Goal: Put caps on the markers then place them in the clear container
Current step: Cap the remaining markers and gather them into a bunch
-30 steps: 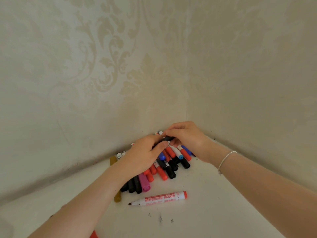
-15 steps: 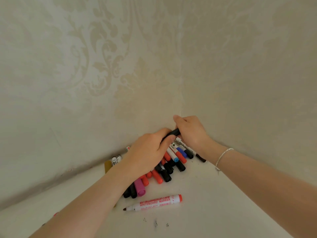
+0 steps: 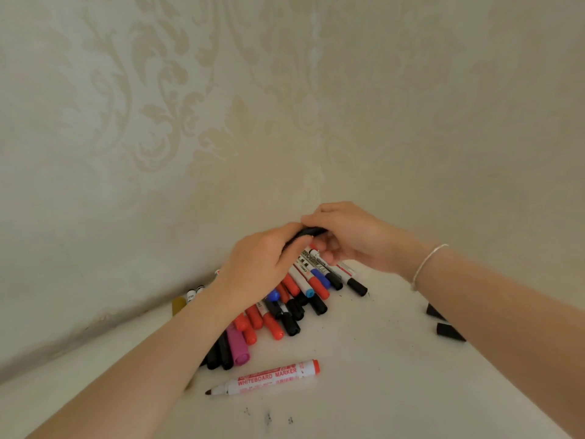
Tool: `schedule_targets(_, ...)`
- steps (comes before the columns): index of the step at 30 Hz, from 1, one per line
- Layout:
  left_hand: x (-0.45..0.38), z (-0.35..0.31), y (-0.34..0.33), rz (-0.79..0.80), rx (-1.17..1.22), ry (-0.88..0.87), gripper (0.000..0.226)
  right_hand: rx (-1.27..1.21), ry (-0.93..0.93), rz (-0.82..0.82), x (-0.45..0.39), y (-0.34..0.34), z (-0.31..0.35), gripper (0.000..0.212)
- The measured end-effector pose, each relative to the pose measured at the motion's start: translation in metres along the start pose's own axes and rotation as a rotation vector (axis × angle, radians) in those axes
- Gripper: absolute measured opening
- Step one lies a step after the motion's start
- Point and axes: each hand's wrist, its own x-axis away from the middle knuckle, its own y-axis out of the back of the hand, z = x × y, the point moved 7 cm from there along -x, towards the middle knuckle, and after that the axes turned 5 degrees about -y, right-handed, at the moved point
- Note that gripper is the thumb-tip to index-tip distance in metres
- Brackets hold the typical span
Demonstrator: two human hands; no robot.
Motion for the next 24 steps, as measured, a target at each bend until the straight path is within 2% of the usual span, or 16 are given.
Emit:
schedule_targets(2,-0.01,0.007,-0.004,-0.008,-0.015,0.024,0.041,-0.008,0.015,-0.04,-0.005,0.015,0.001,0.014)
schedule_targets(6,-0.025,0.03,-0.012,-0.025,-0.017,0.232,0.056,0.07,-0.004,-0.429,-0.021,0.062,-0.03,0.006)
schedule_targets(11,-0.031,0.032,-0.041,0.13,-0.007,0.217,0.039,0.487,-0.094,-0.531,-0.034,0.077,-0.083,0.014)
schedule_targets(14,-0.033,0.033,-0.059,0.18,0.0,0.197,0.034,0.778,-0.076,-0.544,-0.035,0.073,-0.086,0.003)
schedule_targets(16,-0.034,0.034,-0.069,0.202,0.002,0.186,0.033,0.944,-0.051,-0.534,-0.037,0.068,-0.083,0.009)
schedule_targets(18,-0.036,0.033,-0.077,0.21,0.014,0.171,0.032,1.007,-0.015,-0.521,-0.04,0.063,-0.081,0.013)
schedule_targets(22,-0.04,0.024,-0.087,0.232,0.039,0.154,0.033,0.793,0.004,-0.405,-0.042,0.061,-0.083,0.024)
schedule_targets(24,-0.041,0.018,-0.091,0.263,0.055,0.145,0.034,0.697,-0.024,-0.399,-0.039,0.073,-0.076,0.029)
